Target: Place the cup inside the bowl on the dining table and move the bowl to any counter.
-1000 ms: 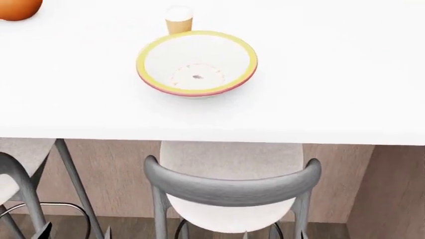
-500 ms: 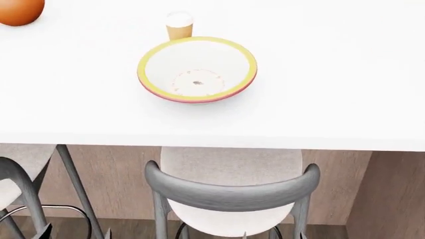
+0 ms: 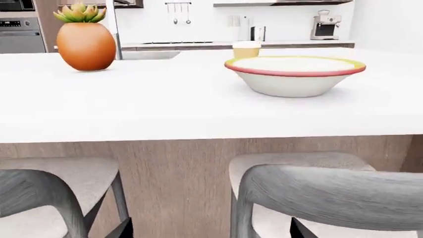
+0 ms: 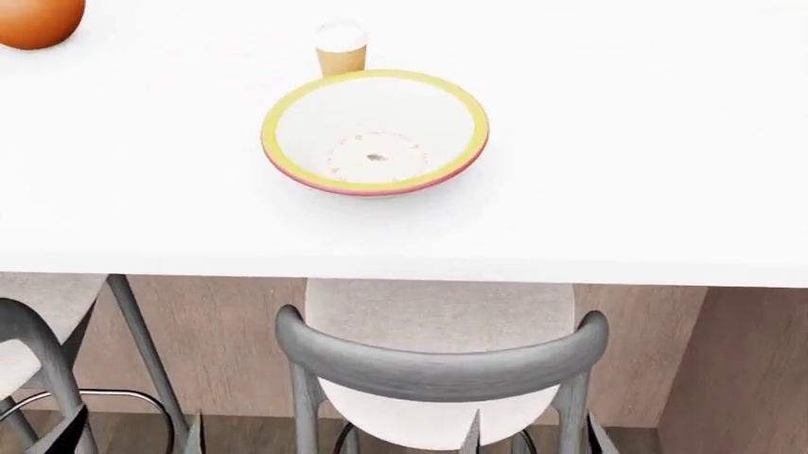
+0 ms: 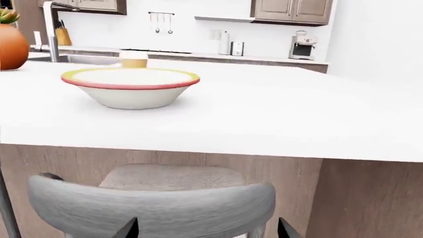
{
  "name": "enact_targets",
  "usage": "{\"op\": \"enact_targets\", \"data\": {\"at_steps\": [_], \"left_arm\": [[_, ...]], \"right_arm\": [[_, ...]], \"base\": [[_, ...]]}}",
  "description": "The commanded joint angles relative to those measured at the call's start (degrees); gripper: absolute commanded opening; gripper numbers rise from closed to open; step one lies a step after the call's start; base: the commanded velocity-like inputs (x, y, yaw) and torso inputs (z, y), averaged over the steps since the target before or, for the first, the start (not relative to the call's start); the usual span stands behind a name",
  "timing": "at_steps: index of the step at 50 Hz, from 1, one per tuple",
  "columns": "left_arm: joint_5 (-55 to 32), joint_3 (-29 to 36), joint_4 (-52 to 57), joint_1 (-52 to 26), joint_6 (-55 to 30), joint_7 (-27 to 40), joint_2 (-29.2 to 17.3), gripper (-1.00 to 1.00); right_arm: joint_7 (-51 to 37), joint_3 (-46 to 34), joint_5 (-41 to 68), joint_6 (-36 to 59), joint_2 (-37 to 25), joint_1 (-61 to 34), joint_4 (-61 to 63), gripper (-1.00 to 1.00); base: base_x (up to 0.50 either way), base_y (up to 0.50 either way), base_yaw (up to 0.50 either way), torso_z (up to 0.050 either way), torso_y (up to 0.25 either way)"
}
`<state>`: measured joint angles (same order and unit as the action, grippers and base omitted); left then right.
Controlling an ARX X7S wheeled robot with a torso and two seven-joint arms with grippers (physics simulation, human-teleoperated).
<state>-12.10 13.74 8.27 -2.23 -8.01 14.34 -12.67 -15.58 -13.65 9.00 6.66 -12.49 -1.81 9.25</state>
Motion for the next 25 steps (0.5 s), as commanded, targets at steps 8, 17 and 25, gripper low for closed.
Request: {"op": "enact_targets", "data": {"at_steps": [8,17,25], "left_arm": [[-11.20,-3.82,21.12,-12.12,-30.44,2.80,-3.11,1.00],[-15.79,-6.34,19.25,-24.21,-41.70,1.47,-6.57,1.00],[-16.30,-6.64,10.01,-35.08,-44.92,-1.37,-8.49,1.00]], "right_arm": [[-2.70,7.19,10.81,37.92,-7.06,-13.52,31.53,1.00],[-0.96,12.14,17.22,50.69,-9.73,-27.52,29.36,1.00],[3.40,15.04,20.55,54.25,-12.52,-35.43,22.44,1.00]], "base": [[0.00,0.00,0.00,0.000,0.000],[0.00,0.00,0.00,0.000,0.000],[0.00,0.00,0.00,0.000,0.000]]}}
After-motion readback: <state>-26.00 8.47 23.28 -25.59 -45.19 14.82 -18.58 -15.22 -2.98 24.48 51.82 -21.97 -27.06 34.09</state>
